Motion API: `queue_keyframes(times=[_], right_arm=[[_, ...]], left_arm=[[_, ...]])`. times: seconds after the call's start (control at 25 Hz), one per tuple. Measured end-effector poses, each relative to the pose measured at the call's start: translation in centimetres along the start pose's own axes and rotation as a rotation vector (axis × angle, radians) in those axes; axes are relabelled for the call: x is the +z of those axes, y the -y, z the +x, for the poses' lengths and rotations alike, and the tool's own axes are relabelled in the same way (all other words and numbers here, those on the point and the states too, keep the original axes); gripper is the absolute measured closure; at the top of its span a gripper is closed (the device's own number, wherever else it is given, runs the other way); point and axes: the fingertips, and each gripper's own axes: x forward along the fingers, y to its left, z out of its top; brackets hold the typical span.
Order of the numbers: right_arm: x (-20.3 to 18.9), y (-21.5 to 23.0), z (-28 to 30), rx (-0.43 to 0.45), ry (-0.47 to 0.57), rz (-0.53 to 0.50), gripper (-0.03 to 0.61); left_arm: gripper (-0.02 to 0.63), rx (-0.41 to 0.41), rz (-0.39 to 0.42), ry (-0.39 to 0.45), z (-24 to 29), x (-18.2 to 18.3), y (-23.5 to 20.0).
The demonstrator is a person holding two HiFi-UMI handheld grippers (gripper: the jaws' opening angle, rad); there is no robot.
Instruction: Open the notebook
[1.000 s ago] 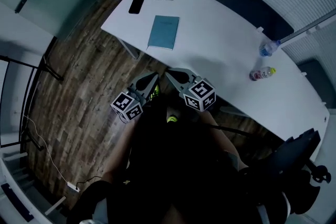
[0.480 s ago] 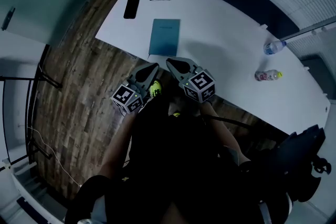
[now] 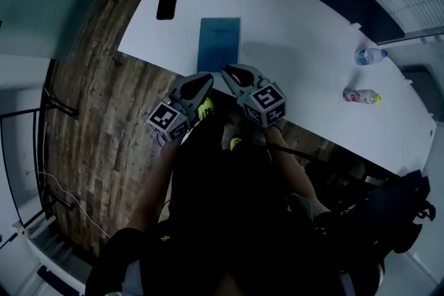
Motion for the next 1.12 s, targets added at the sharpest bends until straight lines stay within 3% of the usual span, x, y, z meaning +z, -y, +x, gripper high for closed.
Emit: queue_keyframes(times=[0.32, 0.6, 1.12], right_arm=[[-3.7, 2.5, 2.6, -0.082, -0.091, 0.086, 0.482], [-5.4, 4.3, 3.9, -0.136, -0.134, 0.115, 0.463], [-8.2, 6.8, 6.5, -0.2, -0.209, 0.186, 0.37]], left_arm=[[0.566, -0.045, -0.06, -0.042, 0.4, -2.8, -2.4], [0.543, -0.092, -0.098, -0.096, 1.2, -5.3, -3.7], [0.486, -0.147, -0.1, -0.142, 2.4, -7.7, -5.6]])
